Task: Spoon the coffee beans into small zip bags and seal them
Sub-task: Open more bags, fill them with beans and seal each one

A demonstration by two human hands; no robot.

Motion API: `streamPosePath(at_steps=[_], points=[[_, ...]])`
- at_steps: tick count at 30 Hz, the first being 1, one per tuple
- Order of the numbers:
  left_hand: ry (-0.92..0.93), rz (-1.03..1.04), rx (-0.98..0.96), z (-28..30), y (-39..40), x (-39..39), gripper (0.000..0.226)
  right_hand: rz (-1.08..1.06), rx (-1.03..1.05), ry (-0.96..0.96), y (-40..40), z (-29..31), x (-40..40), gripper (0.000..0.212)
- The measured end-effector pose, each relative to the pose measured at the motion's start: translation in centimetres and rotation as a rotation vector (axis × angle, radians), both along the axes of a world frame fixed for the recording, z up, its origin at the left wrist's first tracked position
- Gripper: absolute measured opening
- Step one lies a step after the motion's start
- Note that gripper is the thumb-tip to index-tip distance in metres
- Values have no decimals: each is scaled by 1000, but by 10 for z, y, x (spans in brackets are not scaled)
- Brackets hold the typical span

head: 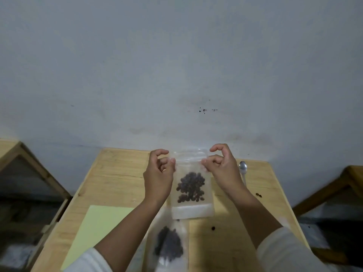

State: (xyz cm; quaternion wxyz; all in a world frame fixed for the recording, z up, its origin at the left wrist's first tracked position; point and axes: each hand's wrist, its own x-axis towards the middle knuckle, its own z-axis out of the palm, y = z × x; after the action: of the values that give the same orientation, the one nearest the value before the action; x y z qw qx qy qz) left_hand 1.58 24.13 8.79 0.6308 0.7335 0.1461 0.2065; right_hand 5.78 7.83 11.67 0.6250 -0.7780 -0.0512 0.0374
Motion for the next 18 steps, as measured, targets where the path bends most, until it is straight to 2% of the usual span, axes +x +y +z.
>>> streamPosePath(at_steps=[5, 7, 11, 14, 18], points=[[31, -208, 92, -1, 23, -5, 14, 125, 20, -22, 4, 3, -7, 5], [36, -243, 94, 3, 29, -6, 12, 137, 27, -13, 6, 5, -10, 4], [50, -257, 81, 12, 33, -8, 9, 78, 70, 13, 11, 5, -12, 10], [30, -195, 97, 16, 28, -11, 11, 21, 101, 32, 17, 4, -12, 15], [31, -198, 124, 20, 27, -11, 8, 44, 115, 64, 22, 4, -10, 12]])
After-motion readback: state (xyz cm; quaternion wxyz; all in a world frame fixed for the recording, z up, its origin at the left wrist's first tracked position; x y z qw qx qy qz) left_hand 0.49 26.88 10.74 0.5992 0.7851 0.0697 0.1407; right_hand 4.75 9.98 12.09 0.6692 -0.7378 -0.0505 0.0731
